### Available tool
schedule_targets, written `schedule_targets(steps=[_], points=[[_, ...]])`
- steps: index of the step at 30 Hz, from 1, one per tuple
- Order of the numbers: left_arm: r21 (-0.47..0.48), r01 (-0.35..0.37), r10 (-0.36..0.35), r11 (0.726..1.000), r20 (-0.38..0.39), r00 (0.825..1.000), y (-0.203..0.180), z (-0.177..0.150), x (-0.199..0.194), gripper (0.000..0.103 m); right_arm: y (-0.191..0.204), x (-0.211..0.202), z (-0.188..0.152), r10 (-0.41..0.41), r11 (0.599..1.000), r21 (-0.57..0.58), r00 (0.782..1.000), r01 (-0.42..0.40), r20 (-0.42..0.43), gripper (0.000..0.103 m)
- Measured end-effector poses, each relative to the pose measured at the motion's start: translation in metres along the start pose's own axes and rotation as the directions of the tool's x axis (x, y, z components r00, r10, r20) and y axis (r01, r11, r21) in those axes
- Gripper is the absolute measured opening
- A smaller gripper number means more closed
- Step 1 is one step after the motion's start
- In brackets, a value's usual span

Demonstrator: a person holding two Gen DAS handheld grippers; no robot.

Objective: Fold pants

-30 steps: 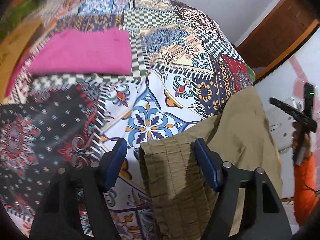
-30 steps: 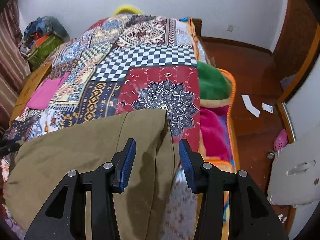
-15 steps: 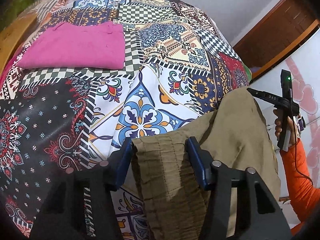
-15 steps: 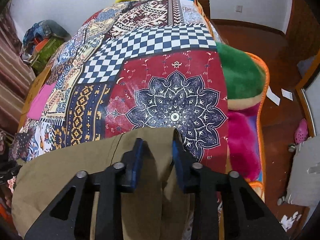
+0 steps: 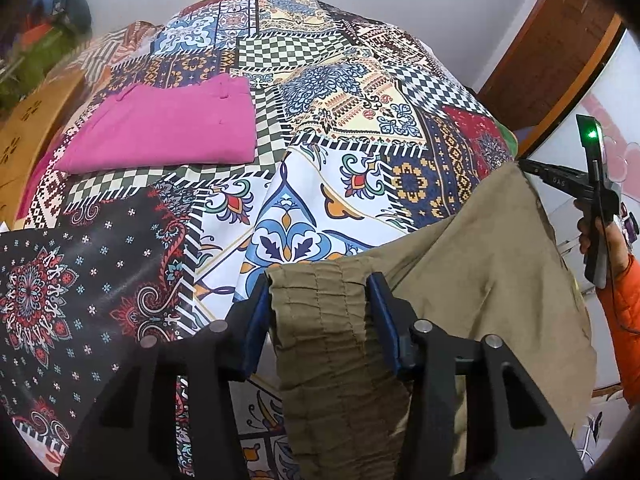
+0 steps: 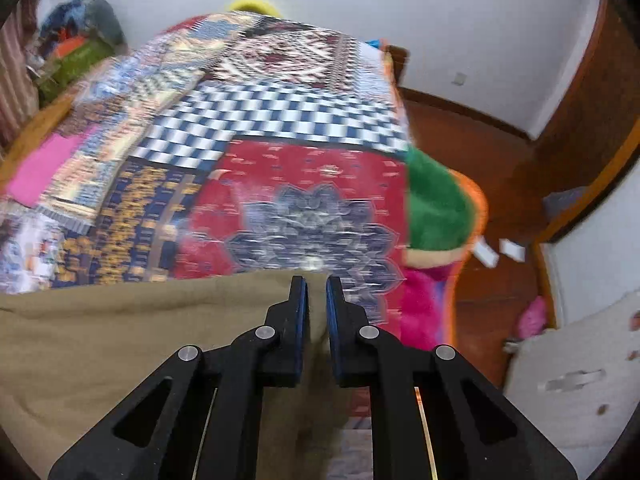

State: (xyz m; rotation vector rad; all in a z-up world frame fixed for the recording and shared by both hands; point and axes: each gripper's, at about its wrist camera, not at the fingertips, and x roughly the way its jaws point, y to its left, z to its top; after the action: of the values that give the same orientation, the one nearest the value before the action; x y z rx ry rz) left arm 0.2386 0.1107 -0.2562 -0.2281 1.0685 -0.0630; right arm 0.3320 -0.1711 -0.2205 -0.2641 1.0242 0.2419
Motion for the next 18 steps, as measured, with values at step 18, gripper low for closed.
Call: schedule_targets(steps=[18], points=[[0.026,-0.046,0.045,0.999,0.006,0.999,-0.005,-0.005,-0.002,0.048,0.006,-0.001,-0.033,0.202,0.978,0.063,0.975,-0.197,-0.088,0.024]])
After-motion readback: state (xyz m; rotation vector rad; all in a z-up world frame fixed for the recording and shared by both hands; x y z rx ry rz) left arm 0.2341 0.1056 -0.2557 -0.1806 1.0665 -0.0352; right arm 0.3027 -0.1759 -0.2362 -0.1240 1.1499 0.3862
